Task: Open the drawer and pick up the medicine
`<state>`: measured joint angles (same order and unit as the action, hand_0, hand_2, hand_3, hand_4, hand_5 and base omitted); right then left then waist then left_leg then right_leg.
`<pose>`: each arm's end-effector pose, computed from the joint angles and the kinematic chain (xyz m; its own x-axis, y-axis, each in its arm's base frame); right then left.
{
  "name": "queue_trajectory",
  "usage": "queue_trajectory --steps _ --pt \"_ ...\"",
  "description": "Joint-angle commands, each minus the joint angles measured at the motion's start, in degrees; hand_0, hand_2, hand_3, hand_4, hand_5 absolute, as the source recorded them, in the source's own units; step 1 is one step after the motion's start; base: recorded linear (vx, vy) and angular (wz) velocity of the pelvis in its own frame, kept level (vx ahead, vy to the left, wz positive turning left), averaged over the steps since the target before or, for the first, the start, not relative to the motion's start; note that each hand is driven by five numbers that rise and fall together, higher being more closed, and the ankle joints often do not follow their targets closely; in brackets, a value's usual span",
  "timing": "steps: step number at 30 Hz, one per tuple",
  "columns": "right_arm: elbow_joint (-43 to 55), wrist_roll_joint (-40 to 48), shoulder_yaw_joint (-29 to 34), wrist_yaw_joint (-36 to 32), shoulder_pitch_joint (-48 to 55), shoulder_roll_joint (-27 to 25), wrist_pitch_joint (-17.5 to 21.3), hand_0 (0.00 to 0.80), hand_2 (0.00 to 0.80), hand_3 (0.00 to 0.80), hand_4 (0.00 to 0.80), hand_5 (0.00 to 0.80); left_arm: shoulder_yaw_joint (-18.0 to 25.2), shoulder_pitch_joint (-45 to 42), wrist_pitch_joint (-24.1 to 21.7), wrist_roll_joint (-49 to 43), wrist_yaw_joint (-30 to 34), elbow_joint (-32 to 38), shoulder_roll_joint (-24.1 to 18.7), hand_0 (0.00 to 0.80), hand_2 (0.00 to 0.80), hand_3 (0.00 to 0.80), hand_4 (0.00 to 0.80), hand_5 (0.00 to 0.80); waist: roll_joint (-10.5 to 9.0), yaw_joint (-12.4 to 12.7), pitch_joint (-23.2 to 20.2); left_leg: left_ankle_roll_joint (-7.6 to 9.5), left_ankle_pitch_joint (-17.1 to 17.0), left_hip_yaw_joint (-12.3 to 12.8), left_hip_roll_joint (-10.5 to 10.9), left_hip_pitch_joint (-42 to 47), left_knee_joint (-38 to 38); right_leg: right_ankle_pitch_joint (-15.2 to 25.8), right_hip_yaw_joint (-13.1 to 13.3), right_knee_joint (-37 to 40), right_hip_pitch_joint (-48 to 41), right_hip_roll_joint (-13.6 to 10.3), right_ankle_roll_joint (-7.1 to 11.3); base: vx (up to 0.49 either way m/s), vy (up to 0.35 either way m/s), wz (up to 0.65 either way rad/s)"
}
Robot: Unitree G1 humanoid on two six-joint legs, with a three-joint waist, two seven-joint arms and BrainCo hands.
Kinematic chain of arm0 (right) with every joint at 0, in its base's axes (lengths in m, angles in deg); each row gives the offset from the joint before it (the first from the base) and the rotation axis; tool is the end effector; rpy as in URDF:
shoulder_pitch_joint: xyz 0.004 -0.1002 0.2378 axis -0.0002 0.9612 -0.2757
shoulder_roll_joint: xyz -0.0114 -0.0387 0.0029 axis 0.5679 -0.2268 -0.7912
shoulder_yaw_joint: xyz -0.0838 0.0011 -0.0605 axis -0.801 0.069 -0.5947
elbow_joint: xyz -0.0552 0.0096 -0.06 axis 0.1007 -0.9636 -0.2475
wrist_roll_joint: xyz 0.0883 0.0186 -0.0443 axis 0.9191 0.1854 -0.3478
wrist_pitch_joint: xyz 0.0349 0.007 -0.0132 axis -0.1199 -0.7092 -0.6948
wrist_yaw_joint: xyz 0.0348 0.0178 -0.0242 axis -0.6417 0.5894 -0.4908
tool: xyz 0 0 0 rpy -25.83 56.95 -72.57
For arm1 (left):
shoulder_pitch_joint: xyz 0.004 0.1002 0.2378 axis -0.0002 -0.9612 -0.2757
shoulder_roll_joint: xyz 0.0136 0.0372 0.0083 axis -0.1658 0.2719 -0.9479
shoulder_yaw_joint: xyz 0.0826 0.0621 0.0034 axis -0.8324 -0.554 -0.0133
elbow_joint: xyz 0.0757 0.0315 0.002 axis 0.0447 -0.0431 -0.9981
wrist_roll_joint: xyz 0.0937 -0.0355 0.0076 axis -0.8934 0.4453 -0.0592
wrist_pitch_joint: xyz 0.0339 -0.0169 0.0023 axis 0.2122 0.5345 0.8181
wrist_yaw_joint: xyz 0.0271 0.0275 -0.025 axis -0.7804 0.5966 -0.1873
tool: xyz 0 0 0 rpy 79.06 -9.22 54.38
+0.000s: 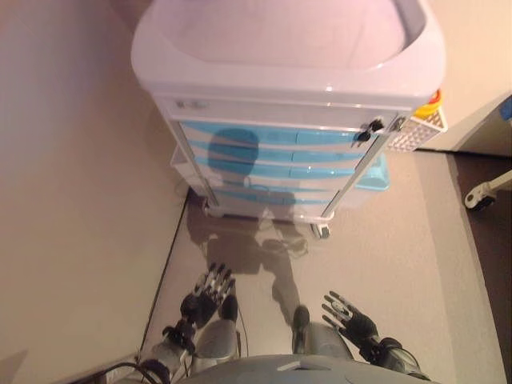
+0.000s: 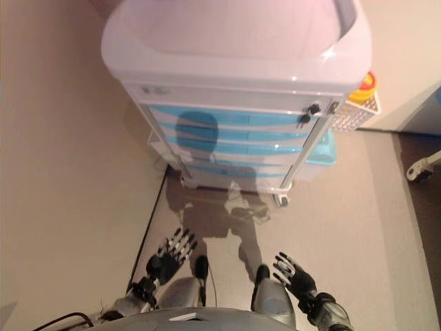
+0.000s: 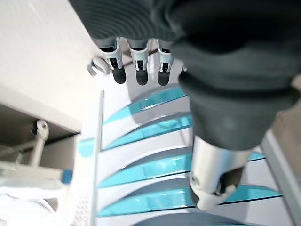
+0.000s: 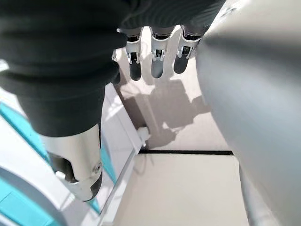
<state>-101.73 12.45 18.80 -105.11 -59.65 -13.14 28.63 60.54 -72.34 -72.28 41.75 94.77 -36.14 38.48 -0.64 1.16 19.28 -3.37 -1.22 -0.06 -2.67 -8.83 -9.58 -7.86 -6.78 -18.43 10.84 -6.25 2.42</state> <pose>0.1045 -0.2385 -0.1026 0.7360 0.2762 -0.6181 0.1083 0.8533 0.5101 0.1347 0.1923 -0.1023 0.9175 -0.3473 -0.1939 -0.0897 0.2943 -0.9515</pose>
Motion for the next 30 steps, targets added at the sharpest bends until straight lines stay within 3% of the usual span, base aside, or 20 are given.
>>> queue_trajectory --steps 1,7,12,20,21,30 --pt "3.98 2.23 -2.24 0.04 1.98 0.32 0.21 0.0 0.0 0.0 0.0 0.0 0.99 0.56 1.67 5.07 4.01 3.81 2.11 0.0 0.0 0.0 0.0 0.0 -0.69 -1.89 1.36 2.27 7.02 -0.28 3.36 -5.04 -8.97 3.84 3.05 -1.93 5.32 -0.59 2.73 -0.082 0.073 -0.04" --pt "6.49 4.07 -3.16 0.63 0.87 -0.23 -0.71 0.0 0.0 0.0 0.0 0.0 0.87 6.45 3.85 11.46 3.89 8.46 2.49 0.0 0.0 0.0 0.0 0.0 -1.89 -3.68 4.92 3.39 8.74 0.76 4.12 -12.92 -16.19 4.75 6.28 -6.4 13.24 0.22 3.38 -0.033 0.061 -0.07" --pt "8.13 4.58 -3.89 1.35 -0.33 -0.74 -2.86 0.0 0.0 0.0 0.0 0.0 1.5 11.49 5.39 16.26 1.78 10.78 2.42 0.0 0.0 0.0 0.0 0.0 -2.87 -4.86 6.85 3.93 9.84 1.43 3.63 -17.93 -20.72 5.85 7.51 -8.53 17.53 0.88 3.66 0.007 0.045 -0.11" --pt "10.8 5.49 -5.69 0.76 -0.45 -1.46 -4.12 0.0 0.0 0.0 0.0 0.0 2.84 20.33 4.35 24.74 -2.44 14.27 -1.01 0.0 0.0 0.0 0.0 0.0 -4.81 -6.45 8.9 4.48 10.7 2.07 3.09 -23.23 -24.24 7.45 8.36 -9.37 21.89 2.32 3.81 0.012 0.004 -0.07" --pt "10.99 5.44 -5.99 0.68 -0.58 -1.51 -4.25 0.0 0.0 0.0 0.0 0.0 2.84 21.75 3.98 25.65 -2.83 14.32 -1.6 0.0 0.0 0.0 0.0 0.0 -4.76 -6.61 8.93 4.32 12.53 1.68 2.88 -22.92 -24.75 6.02 8.54 -9.92 21.68 2.62 4.08 0.112 0.007 -0.03" --pt "11.83 7.84 -8.46 -0.42 -0.68 -2.32 -4.28 0.0 0.0 0.0 0.0 0.0 3.45 33.83 2.07 32.51 -8.72 14.84 -7.44 0.0 0.0 0.0 0.0 0.0 -6.17 -8.31 10.08 3.99 12.68 1.91 2.19 -25.39 -26.02 7.93 8.71 -8.3 23.37 2.86 3.68 0.004 -0.017 -0.03"
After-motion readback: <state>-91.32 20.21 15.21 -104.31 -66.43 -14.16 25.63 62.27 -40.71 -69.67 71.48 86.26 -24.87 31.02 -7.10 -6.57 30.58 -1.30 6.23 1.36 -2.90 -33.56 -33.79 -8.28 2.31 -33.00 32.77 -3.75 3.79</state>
